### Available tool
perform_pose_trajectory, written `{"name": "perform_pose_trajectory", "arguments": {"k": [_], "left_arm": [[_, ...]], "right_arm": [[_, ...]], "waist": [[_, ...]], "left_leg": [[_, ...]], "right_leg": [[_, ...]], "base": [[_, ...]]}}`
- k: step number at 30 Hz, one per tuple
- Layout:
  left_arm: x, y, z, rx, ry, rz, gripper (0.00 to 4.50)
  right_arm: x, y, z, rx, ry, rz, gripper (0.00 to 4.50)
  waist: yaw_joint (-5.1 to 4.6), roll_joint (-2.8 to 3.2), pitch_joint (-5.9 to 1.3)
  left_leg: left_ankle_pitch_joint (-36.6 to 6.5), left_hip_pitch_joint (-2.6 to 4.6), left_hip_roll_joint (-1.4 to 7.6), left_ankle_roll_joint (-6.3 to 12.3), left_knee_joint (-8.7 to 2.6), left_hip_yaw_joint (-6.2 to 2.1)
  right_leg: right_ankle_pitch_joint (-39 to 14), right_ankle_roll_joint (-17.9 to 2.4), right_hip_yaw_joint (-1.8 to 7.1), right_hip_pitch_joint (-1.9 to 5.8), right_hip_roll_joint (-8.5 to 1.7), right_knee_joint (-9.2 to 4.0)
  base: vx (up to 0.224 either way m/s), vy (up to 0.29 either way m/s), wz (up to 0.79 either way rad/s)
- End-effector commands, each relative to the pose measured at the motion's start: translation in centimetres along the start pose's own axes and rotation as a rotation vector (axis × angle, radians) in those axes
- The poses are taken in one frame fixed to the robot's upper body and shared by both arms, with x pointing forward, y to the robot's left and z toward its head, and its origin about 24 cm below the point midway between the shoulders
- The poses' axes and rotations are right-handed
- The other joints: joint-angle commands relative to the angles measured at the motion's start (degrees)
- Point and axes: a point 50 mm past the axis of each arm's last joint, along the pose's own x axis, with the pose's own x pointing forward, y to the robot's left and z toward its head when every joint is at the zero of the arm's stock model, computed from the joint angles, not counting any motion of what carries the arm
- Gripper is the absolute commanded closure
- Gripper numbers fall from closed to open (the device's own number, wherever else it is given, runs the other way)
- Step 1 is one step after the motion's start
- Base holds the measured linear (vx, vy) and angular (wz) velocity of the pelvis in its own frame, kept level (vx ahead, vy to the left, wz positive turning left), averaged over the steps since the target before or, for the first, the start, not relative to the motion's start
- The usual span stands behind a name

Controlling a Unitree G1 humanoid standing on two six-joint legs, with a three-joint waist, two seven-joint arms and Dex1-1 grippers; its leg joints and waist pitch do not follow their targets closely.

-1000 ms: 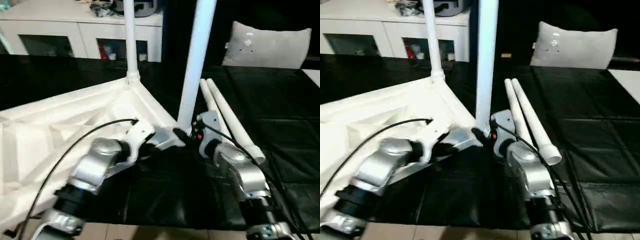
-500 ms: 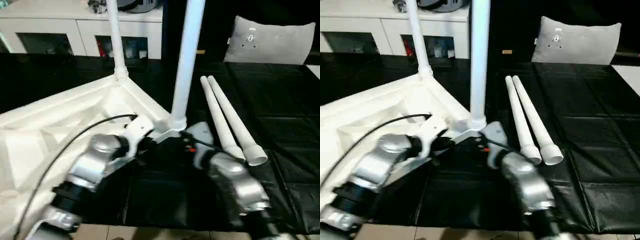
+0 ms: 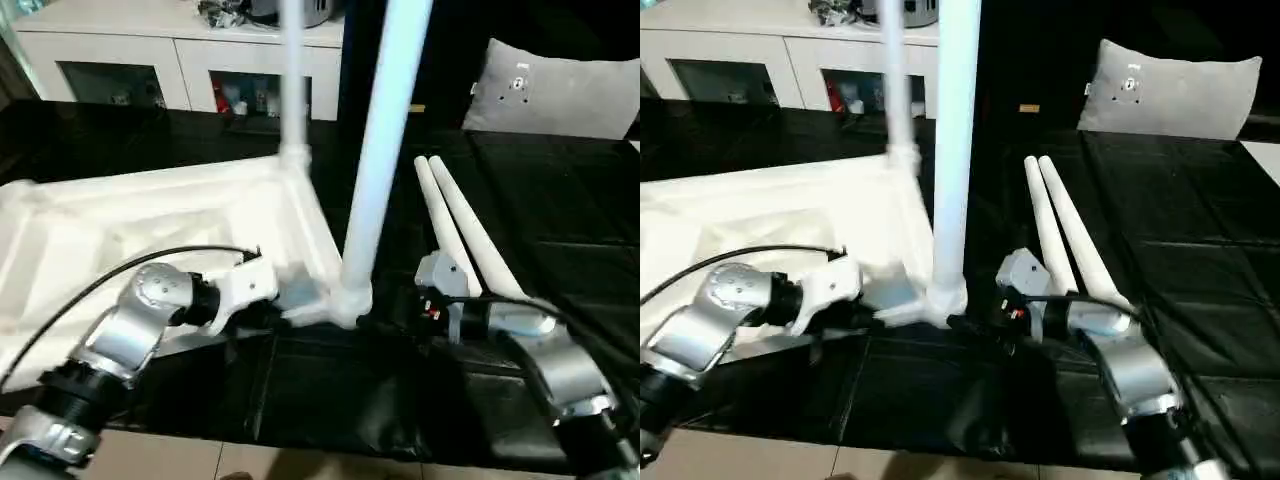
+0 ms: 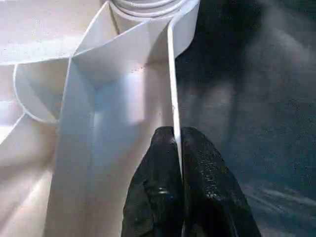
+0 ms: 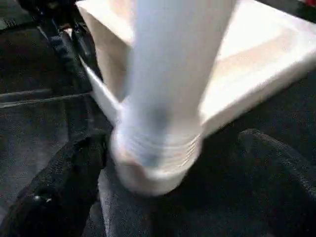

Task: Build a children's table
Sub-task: Rotate leg to tighten

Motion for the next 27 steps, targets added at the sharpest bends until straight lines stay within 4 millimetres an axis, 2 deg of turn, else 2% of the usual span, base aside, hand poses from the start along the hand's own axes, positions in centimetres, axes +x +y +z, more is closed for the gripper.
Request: {"name": "perform_pose_trajectory", "arguments": {"k": [1, 2, 4, 5, 6, 8, 21, 27], "left_arm": [[0.4, -0.4, 0.8, 0.077, -0.005, -0.078, 4.50], [0.4, -0.5, 0.8, 0.082, -0.009, -0.090, 4.50], [0.4, -0.5, 0.8, 0.087, -0.012, -0.100, 4.50], [0.4, -0.6, 0.8, 0.096, -0.014, -0.113, 4.50], [0.4, -0.6, 0.8, 0.100, -0.013, -0.115, 4.50], [0.3, -0.6, 0.8, 0.106, -0.013, -0.119, 4.50], [0.2, -0.6, 0.5, 0.110, -0.013, -0.134, 4.50], [0.1, -0.6, 0.3, 0.092, -0.017, -0.132, 4.50]], "right_arm": [[0.2, 0.3, 0.1, -0.008, -0.002, 0.065, 0.05], [0.3, 0.4, 0.1, -0.005, 0.001, 0.095, 0.05], [0.4, 0.5, 0.1, -0.003, 0.004, 0.118, 0.31], [0.6, 0.7, 0.1, 0.008, 0.005, 0.151, 0.31], [0.7, 0.9, 0.1, 0.017, 0.005, 0.169, 0.41], [0.9, 1.0, 0.0, 0.024, 0.006, 0.195, 0.63], [1.3, 1.1, 0.1, 0.051, -0.008, 0.239, 1.83], [1.5, 1.6, -0.2, 0.089, -0.015, 0.259, 1.98]], "waist": [[-0.15, -0.22, -3.87], [-0.21, -0.48, -3.85], [-0.14, -0.36, -3.94], [-0.19, -0.72, -3.94], [-0.18, -0.60, -3.94], [-0.19, -0.78, -3.92], [-0.13, -0.82, -3.94], [-0.11, -0.77, -3.96]], "left_leg": [[-8.8, 0.48, 1.05, 2.52, -3.71, 0.13], [-8.7, 0.31, 1.04, 2.64, -3.78, 0.12], [-8.4, 0.39, 1.12, 2.48, -3.78, 0.08], [-8.4, 0.37, 1.09, 2.57, -3.78, 0.11], [-8.4, 0.38, 1.09, 2.63, -3.77, 0.10], [-8.5, 0.39, 1.13, 2.62, -3.78, 0.12], [-8.2, 0.38, 1.11, 2.28, -3.78, 0.12], [-8.4, 0.41, 1.11, 2.10, -3.79, 0.12]], "right_leg": [[-9.5, -11.7, 2.54, 3.23, -3.68, -4.25], [-9.4, -11.7, 2.49, 3.32, -3.67, -4.28], [-9.0, -11.8, 2.49, 3.27, -3.73, -4.13], [-8.8, -11.9, 2.46, 3.30, -3.68, -4.13], [-8.9, -12.0, 2.46, 3.29, -3.71, -4.13], [-9.4, -11.8, 2.45, 3.26, -3.73, -4.19], [-10.0, -11.6, 2.45, 3.22, -3.71, -4.16], [-10.3, -11.5, 2.44, 3.19, -3.68, -4.19]], "base": [[0.000, 0.000, 0.00], [0.000, 0.000, 0.00], [0.000, 0.000, 0.00], [0.000, 0.000, 0.00], [0.000, 0.000, 0.00], [0.000, 0.000, 0.00], [0.000, 0.000, 0.00], [0.000, 0.000, 0.00]]}}
